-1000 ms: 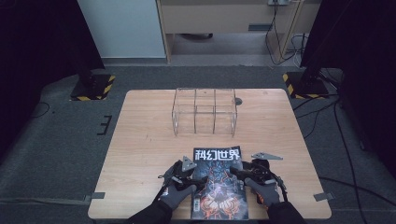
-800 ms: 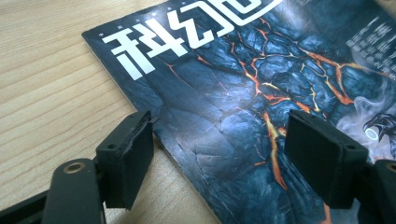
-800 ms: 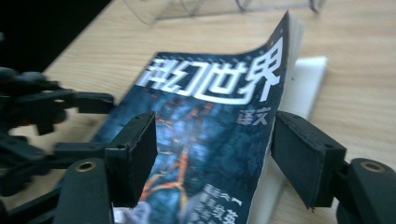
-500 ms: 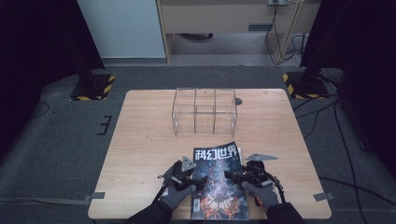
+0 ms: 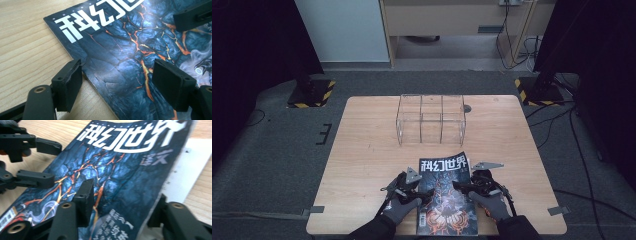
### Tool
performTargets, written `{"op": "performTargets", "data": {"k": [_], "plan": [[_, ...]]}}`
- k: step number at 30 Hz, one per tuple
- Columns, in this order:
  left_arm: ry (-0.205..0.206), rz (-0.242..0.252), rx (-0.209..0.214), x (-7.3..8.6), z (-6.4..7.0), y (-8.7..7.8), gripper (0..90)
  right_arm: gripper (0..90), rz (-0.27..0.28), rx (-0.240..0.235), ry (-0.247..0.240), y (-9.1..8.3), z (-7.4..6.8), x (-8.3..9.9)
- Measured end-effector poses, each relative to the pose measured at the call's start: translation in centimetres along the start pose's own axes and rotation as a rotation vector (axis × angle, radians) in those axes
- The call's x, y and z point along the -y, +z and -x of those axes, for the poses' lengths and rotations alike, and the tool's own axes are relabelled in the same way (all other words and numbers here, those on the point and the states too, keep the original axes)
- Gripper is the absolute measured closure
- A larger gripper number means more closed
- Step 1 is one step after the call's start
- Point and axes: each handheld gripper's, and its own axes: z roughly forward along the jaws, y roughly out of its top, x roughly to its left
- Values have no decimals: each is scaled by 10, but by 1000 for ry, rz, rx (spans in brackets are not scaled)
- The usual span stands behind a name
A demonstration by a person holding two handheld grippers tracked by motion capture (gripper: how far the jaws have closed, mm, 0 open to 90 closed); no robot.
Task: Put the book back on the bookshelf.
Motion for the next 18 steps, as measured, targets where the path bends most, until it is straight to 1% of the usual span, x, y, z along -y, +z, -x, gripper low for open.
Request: {"op": "performTargets", "data": {"k": [4, 5, 6, 9, 12, 13, 17, 18], "plan": [[-12, 1, 9, 0, -2, 0, 234, 624, -22, 17, 6, -2, 1, -2], [-12, 1, 9, 0, -2, 0, 235, 624, -22, 17, 6, -2, 1, -2], [-12, 4, 10, 0, -2, 0, 237, 659, -26, 18, 6, -3, 0, -3], [-12, 4, 14, 0, -3, 0, 238, 714, -26, 18, 0, -5, -1, -5], [-17, 6, 18, -1, -4, 0, 239, 751, -18, 11, -3, -7, -2, -7], [-20, 6, 19, -1, -5, 0, 239, 789, -13, 3, 1, -10, -3, -8], [-32, 12, 20, -1, -7, -2, 238, 820, 6, -7, -6, -14, -6, -10], [-41, 22, 22, -2, -8, -4, 237, 832, 19, -13, -14, -16, -8, -11]]}}
